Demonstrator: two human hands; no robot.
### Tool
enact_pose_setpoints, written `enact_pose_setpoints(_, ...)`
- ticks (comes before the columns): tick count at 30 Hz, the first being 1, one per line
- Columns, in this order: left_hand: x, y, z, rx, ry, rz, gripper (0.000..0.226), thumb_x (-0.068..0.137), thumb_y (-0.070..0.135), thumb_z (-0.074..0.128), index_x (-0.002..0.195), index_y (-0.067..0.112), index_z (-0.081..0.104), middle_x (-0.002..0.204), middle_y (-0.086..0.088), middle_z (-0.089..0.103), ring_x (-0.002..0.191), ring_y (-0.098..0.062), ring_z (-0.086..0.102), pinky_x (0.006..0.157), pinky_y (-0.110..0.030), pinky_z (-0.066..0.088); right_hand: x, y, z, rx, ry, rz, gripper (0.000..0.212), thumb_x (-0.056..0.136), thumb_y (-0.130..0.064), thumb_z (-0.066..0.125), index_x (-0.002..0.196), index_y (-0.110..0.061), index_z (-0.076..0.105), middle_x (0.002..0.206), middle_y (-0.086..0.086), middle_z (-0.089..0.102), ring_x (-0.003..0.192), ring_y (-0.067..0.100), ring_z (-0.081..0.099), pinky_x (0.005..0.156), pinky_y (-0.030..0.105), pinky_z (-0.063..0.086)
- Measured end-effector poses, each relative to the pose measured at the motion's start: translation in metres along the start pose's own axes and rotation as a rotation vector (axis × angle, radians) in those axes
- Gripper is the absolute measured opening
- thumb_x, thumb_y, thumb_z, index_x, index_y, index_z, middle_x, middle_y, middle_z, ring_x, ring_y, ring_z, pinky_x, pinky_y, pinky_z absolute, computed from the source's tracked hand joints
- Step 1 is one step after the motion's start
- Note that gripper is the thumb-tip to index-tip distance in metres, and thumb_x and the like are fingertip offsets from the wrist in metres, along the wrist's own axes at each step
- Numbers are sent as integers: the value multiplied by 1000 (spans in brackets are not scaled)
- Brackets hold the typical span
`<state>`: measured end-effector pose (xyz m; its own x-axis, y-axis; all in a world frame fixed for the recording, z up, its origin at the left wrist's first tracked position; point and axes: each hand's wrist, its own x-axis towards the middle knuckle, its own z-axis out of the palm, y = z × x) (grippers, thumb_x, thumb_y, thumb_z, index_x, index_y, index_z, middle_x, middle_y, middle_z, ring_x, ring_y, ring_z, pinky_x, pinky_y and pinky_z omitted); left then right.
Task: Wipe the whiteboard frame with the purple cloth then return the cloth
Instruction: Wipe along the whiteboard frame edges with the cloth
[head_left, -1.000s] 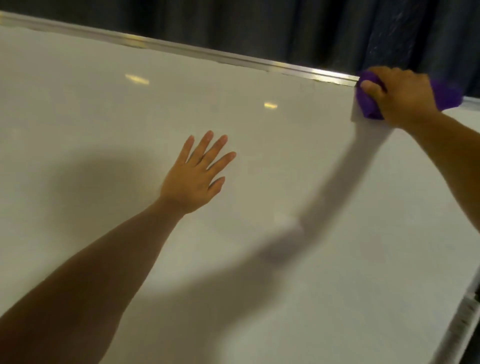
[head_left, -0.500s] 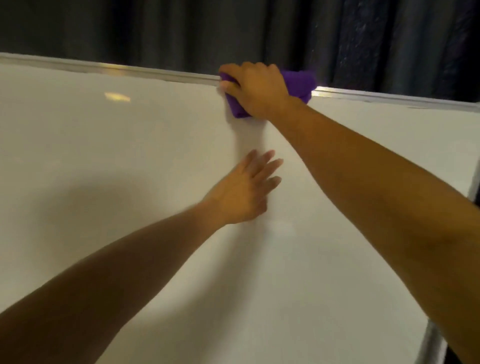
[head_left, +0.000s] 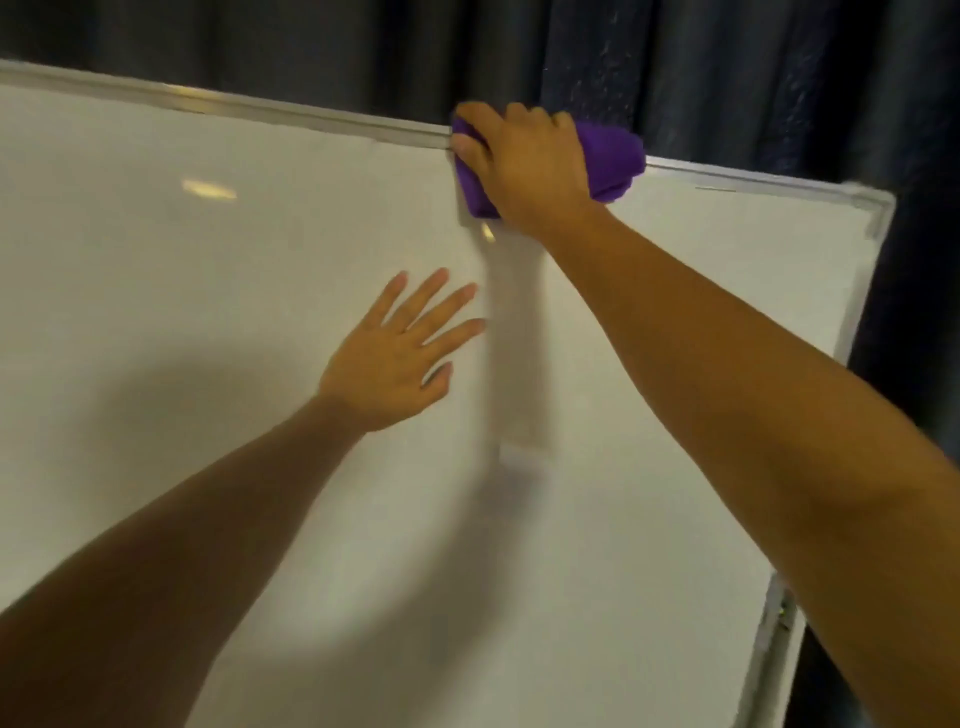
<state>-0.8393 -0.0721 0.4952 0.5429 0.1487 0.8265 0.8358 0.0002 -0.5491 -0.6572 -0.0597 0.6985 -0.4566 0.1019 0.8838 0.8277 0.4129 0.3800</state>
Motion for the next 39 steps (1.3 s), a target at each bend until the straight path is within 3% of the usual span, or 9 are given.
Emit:
enact_pose_setpoints(4,2,8,-3,65,-26,-16,59,99,30,45,157,22,43,172,-8,27,161,-36,20,127,-64,19,-52,123,2,0,73,43,51,101,-55,23,136,-28,49,116,12,64,103,36,57,91,46,37)
enact_pose_setpoints(8,36,75,-4,158,-64,-155,59,91,27,55,144,2,52,165,-23,37,156,-45,27,122,-72,22,-97,209,4,47,194,89,49,101,-56,26,128,-25,54,109,13,65,99,35,56,92,44,36)
enact_pose_setpoints(14,118,152,15,-6,-48,-21,51,94,26,55,141,6,58,167,-20,34,159,-42,21,125,-68,19,-130,274,-3,96,208,62,49,102,-56,25,130,-25,50,113,12,64,101,33,57,97,46,38)
enact_pose_setpoints(19,187,208,38,-4,-63,125,53,97,37,48,147,20,52,172,-13,25,162,-36,11,130,-59,8,-107,299,-16,-22,-72,-65,67,94,-73,16,131,-26,46,110,11,68,90,31,62,84,44,45)
enact_pose_setpoints(22,215,221,53,-5,-64,80,50,103,40,40,152,30,48,174,-6,22,162,-36,11,130,-62,10,-94,324,-27,62,-313,-8,84,78,-87,19,137,-32,44,120,12,65,96,33,61,75,39,45)
enact_pose_setpoints(26,217,228,71,18,-66,8,54,106,45,32,158,33,36,175,-6,17,163,-35,9,131,-60,5,-106,357,-32,166,-426,90,66,89,-71,42,141,-31,45,128,10,61,105,29,58,79,35,44)
enact_pose_setpoints(30,211,227,82,-13,-39,17,55,105,42,37,159,30,36,175,-6,19,163,-33,9,132,-56,3,-130,370,-15,523,-149,296,37,101,-48,44,119,-23,65,105,1,67,96,18,61,80,24,45)
enact_pose_setpoints(34,207,220,89,-26,-66,-5,54,106,43,37,158,31,40,174,-5,22,163,-33,11,131,-59,9,-148,363,13,891,73,632,35,104,-36,43,113,-16,69,102,2,71,98,18,65,95,38,51)
enact_pose_setpoints(39,201,206,92,-13,-94,-9,54,106,45,34,158,31,38,174,-5,21,163,-33,11,130,-60,12,-150,341,37,1041,240,794,38,99,-44,50,129,-23,60,118,-3,66,106,12,62,97,35,53)
